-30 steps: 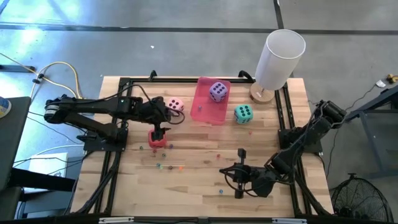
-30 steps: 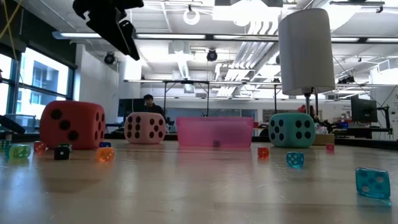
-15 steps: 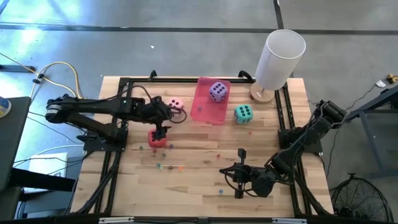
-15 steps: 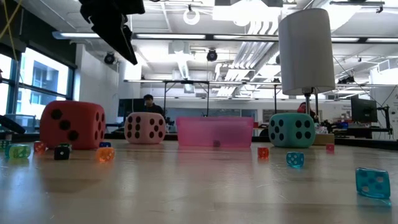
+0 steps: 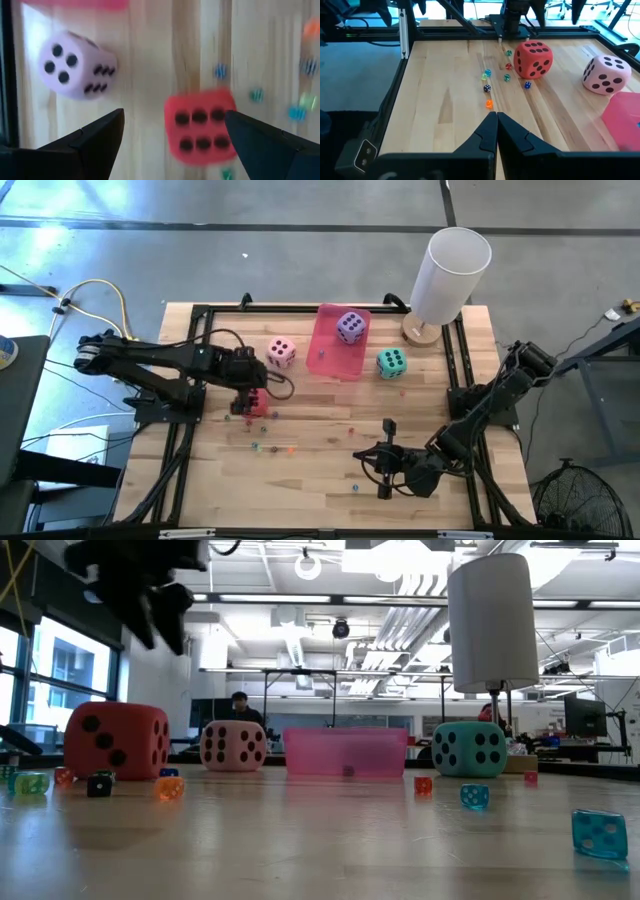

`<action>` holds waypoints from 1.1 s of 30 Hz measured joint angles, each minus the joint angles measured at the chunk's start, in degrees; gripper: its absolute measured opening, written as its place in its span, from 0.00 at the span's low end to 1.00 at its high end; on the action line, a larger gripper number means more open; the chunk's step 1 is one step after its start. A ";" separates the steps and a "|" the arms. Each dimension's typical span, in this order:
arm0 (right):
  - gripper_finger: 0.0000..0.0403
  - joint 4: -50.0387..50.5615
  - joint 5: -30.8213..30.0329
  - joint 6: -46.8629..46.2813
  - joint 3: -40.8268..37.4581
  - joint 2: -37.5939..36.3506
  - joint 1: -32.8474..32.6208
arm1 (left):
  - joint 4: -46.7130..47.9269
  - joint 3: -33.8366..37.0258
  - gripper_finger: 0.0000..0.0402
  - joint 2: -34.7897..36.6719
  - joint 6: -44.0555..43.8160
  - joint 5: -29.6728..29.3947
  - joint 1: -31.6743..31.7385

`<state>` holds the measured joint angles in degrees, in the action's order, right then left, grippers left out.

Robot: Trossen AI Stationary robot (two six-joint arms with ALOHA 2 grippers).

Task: Pick & Place Dice
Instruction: Put the large red dice into the bin

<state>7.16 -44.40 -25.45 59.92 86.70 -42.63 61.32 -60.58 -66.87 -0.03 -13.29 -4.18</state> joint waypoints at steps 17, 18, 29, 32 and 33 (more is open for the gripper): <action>0.00 -0.04 0.02 -0.42 0.00 0.00 0.00 | 4.47 0.34 0.84 0.00 -5.80 0.03 -2.72; 0.00 -0.04 0.02 -0.42 0.00 0.00 0.00 | 4.21 0.61 0.84 0.00 -5.16 0.03 -2.58; 0.00 -0.04 0.04 -0.24 -0.02 0.00 0.00 | 0.79 6.91 0.84 0.00 -1.27 14.39 4.13; 0.00 -0.04 0.04 -0.24 -0.02 0.00 0.00 | 0.36 8.22 0.84 0.00 -0.92 13.78 5.53; 0.00 -0.07 0.04 -0.24 -0.02 0.00 0.00 | -0.56 8.93 0.84 0.00 -0.83 13.40 5.94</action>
<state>7.09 -44.36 -25.69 59.90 86.70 -42.63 60.77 -51.64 -66.87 -0.86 0.11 1.75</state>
